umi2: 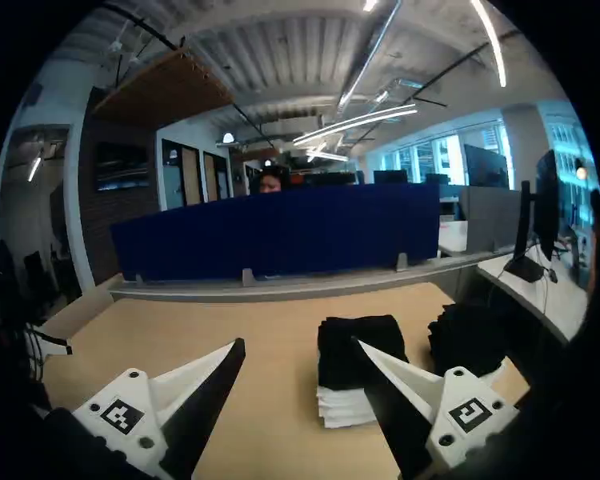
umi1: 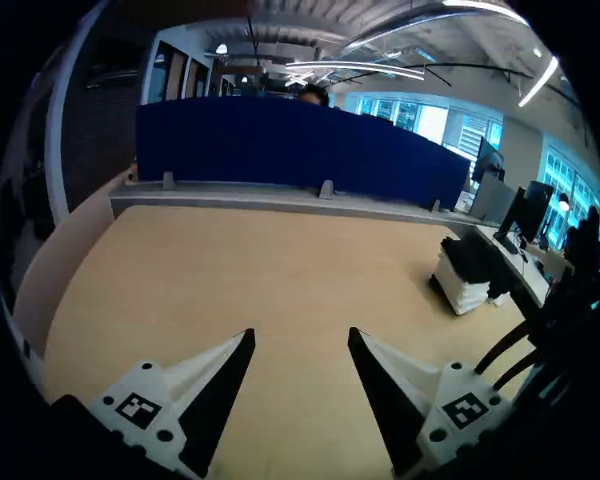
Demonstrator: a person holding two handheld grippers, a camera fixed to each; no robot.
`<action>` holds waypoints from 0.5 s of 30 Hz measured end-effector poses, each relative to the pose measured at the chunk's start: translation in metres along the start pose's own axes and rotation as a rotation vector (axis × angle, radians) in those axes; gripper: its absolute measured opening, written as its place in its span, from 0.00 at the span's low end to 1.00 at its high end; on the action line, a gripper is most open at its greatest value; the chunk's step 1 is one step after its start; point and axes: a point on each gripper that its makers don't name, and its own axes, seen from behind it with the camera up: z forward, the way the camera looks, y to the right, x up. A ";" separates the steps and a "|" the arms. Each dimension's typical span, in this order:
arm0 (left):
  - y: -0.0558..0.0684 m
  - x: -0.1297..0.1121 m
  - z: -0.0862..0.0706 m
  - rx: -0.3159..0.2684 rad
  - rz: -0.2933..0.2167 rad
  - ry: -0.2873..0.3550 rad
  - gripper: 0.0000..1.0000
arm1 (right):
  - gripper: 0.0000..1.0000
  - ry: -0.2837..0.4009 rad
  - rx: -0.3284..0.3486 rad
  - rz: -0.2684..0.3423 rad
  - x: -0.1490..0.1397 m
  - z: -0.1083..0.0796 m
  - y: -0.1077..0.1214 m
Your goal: Fold towel
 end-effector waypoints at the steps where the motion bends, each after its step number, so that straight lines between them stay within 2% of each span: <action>1: -0.001 0.004 0.001 0.002 0.001 0.015 0.86 | 1.00 0.005 -0.006 0.003 -0.001 -0.003 -0.004; 6: -0.007 0.026 0.002 0.023 0.006 0.101 0.86 | 1.00 0.020 -0.022 0.020 -0.007 -0.016 -0.021; 12: -0.016 0.053 -0.002 0.065 0.030 0.225 0.86 | 1.00 0.022 -0.023 0.030 -0.009 -0.018 -0.029; 15: -0.024 0.062 -0.004 0.087 0.033 0.279 0.86 | 1.00 0.022 -0.019 0.024 -0.009 -0.017 -0.034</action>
